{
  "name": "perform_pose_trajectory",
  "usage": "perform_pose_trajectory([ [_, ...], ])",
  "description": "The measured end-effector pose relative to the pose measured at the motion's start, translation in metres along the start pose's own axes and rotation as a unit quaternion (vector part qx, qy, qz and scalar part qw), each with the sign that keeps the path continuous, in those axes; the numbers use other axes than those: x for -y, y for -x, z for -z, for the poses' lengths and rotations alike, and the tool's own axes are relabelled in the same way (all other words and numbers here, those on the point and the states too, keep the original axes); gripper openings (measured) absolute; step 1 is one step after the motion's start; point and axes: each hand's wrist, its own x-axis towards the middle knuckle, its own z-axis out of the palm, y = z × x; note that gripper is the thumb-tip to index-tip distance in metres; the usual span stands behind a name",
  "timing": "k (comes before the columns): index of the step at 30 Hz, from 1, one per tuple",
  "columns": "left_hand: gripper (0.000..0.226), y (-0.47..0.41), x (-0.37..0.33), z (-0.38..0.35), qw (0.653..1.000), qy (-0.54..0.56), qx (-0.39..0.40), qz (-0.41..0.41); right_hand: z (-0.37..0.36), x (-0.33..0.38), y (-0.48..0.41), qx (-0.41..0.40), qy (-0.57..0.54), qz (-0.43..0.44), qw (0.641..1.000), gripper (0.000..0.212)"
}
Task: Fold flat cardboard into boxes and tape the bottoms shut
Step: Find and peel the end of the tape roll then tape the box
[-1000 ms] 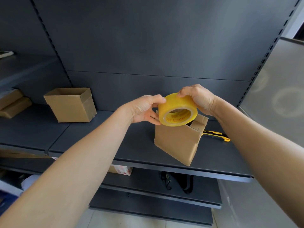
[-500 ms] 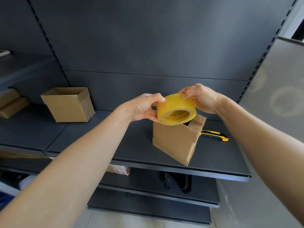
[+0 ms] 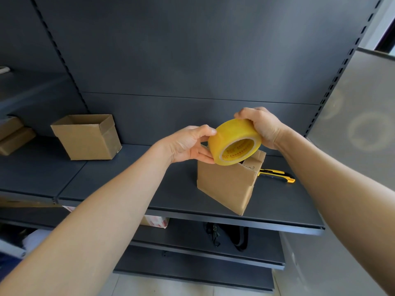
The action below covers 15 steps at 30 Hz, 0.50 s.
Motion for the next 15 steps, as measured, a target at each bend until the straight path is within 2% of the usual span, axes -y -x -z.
perform_pose_trajectory([
  [3,0.035,-0.0012,-0.0057,-0.0053,1.000,-0.022,-0.014,-0.002,-0.0066,0.0039,0.0005,-0.047,0.034,0.023,0.998,0.016],
  [8,0.029,-0.0005,-0.0067,-0.0065,0.999,-0.021,-0.027,-0.008,-0.0094,0.0027,0.0032,-0.112,0.014,0.013,0.993,0.020],
  [15,0.026,0.0016,-0.0079,-0.0089,0.999,-0.024,-0.022,-0.003,-0.0106,0.0004,0.0053,-0.129,0.006,0.012,0.992,0.026],
])
